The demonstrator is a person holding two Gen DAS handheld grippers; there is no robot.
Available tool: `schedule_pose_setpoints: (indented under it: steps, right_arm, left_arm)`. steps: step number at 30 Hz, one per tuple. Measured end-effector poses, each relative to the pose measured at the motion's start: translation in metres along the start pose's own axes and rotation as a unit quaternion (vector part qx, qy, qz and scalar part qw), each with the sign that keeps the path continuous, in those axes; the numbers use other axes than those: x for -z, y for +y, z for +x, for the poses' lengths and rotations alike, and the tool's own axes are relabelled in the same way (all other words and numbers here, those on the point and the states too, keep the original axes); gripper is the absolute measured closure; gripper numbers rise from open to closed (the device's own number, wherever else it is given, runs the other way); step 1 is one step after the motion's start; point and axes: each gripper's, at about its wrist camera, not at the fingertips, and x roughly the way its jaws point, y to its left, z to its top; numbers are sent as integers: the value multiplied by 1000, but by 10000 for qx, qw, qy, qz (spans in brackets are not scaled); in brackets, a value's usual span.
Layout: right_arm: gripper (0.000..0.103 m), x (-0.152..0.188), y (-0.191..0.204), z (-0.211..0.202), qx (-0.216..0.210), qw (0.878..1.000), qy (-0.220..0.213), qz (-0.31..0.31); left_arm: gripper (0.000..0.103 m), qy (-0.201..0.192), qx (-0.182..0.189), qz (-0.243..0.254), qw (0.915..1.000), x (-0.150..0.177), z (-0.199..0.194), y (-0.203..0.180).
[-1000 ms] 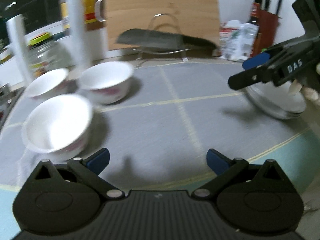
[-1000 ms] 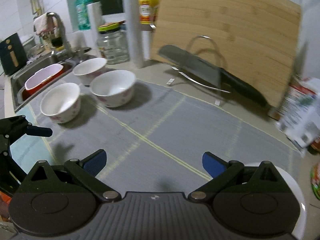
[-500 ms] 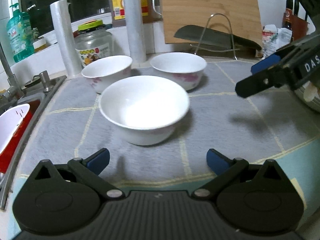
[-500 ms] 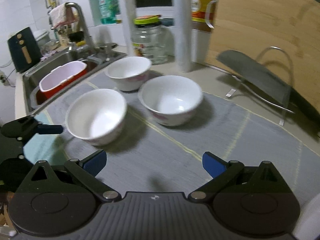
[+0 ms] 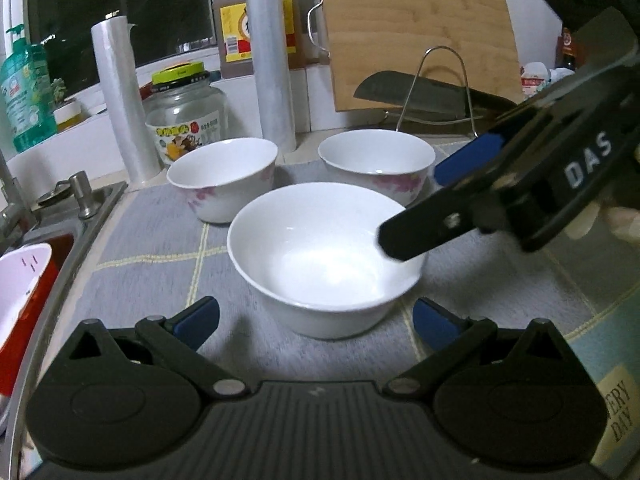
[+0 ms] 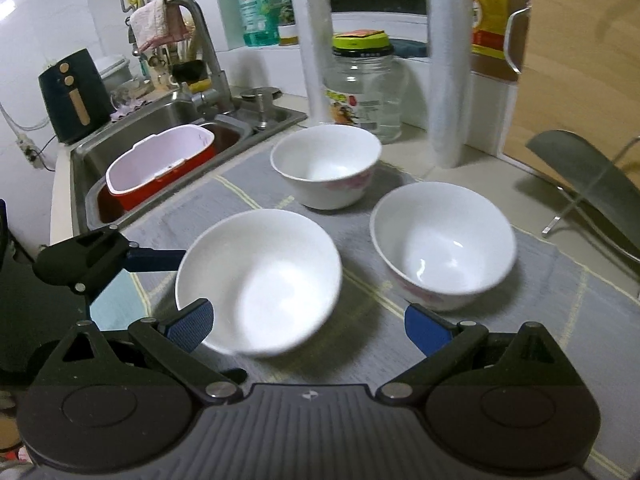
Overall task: Organize plates and bowls
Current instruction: 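Move the right gripper to the rim of a white floral bowl, then close the right gripper on the bowl rim and lift the bowl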
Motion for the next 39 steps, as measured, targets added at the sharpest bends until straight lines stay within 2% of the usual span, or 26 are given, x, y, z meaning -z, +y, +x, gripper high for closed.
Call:
schedule_pose_setpoints:
  steps: [8,9,11,12,20,31,39]
  right_arm:
    - [2,-9,3,23,-169,9998,111,41]
    - [4,-10,3,24,-198,9997,122,52]
    - [8,-11,2,27,-244,9996,150,75]
    - [11,-12,2,28,-258,9995,156,79]
    - [25,-16,3,33,-411,9989,207,37]
    - [26,-17,4,33,-423,9989,212,36]
    - [26,-14,4,17,-418,9990,176,61]
  left_arm:
    - [3,-151,187,74,9997,-3,2,1]
    - [4,-159,223,86,9996,-3,2,1]
    - [12,-177,260,95,9995,-3,1,0]
    - [13,-167,277,92,9994,-4,2,1]
    - [14,-182,336,87,9992,-4,2,2]
    - [14,-117,355,151,9992,-7,2,2]
    - [14,-107,427,190,9989,-10,-5,-5]
